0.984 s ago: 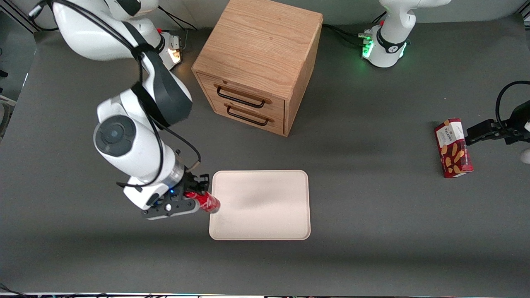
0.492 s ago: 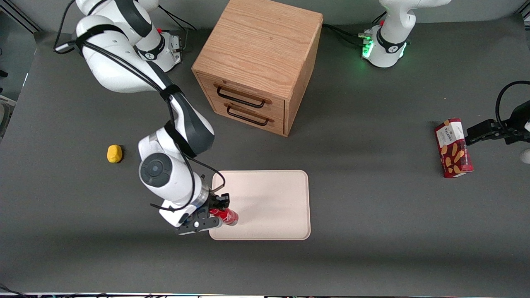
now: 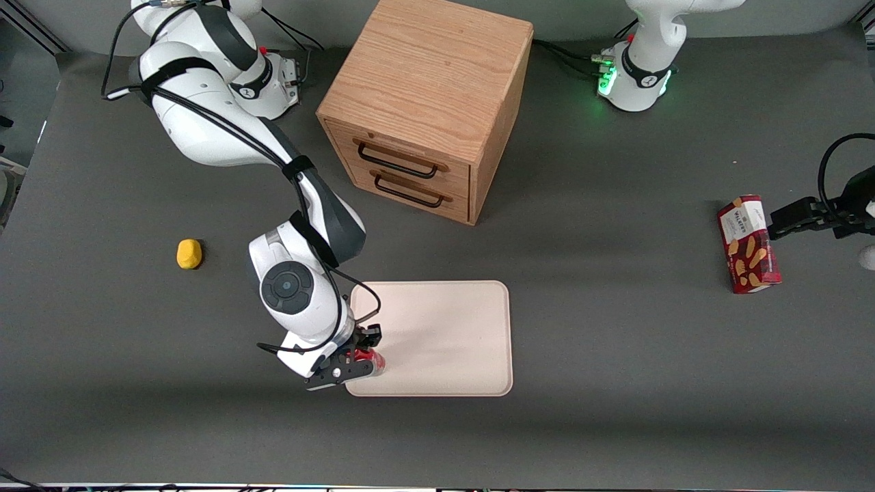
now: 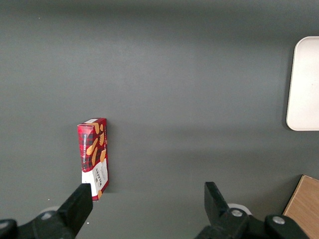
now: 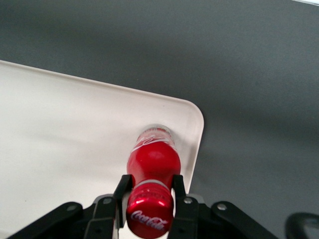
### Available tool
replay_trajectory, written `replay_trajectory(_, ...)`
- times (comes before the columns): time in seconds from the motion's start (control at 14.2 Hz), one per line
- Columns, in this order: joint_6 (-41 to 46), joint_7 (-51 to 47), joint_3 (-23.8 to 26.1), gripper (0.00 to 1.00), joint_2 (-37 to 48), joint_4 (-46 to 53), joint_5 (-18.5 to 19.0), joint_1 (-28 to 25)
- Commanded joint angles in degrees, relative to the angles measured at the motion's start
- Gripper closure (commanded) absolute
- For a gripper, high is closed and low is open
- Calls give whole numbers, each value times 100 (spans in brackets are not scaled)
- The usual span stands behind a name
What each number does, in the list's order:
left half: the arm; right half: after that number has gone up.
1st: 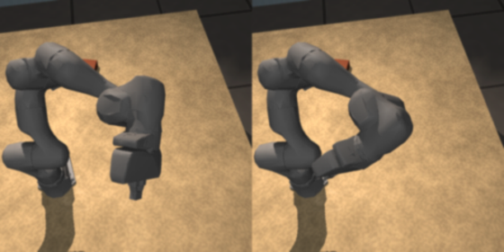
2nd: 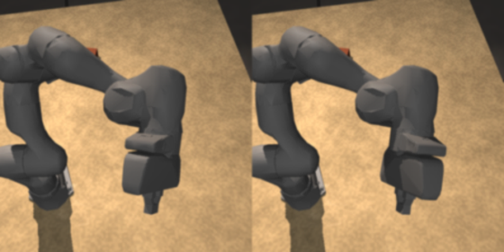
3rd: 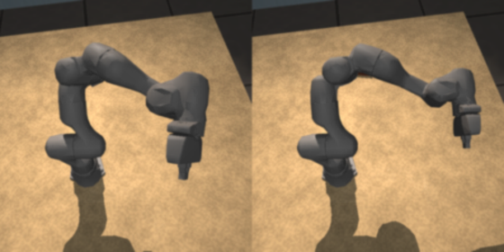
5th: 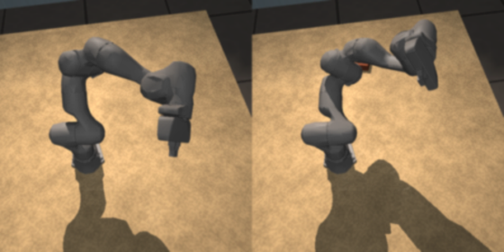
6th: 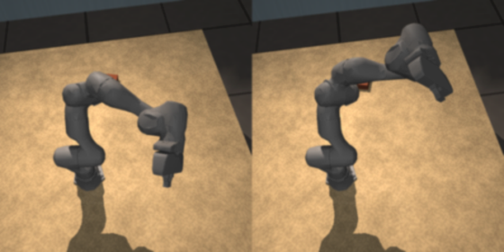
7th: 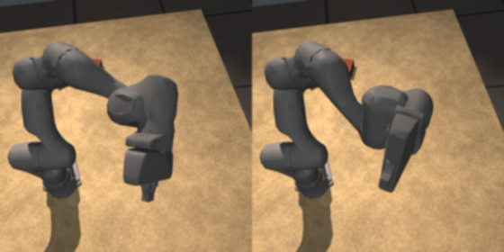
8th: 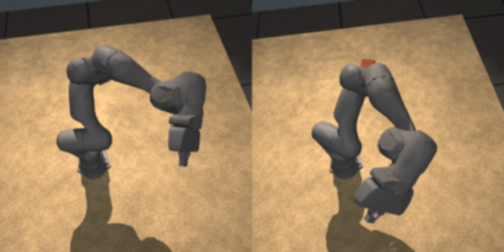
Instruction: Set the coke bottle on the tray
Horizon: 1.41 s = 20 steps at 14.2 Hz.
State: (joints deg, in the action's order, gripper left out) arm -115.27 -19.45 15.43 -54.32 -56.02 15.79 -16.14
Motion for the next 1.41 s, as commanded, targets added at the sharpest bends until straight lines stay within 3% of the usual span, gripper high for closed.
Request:
replay_trajectory(0.0, 93, -50, 39, 100, 45, 73, 144, 5)
replay_trajectory(0.07, 93, -59, 39, 100, 45, 65, 135, 5)
replay_trajectory(0.14, 84, -76, 39, 89, 45, 64, 135, -4)
replay_trajectory(0.21, 75, -128, 39, 13, 36, 56, 135, -4)
replay_trajectory(0.28, 66, -112, 39, 0, 36, 56, 135, -4)
replay_trajectory(0.77, 66, -59, 30, 0, 150, 56, 302, 31)
replay_trajectory(1.05, 382, -23, 30, 0, 781, -312, 223, 224)
replay_trajectory(1.2, 776, -41, 13, 0, 1247, -576, -117, 374)
replay_trajectory(1.34, 1023, -15, -118, 0, 1878, -1075, -758, 628)
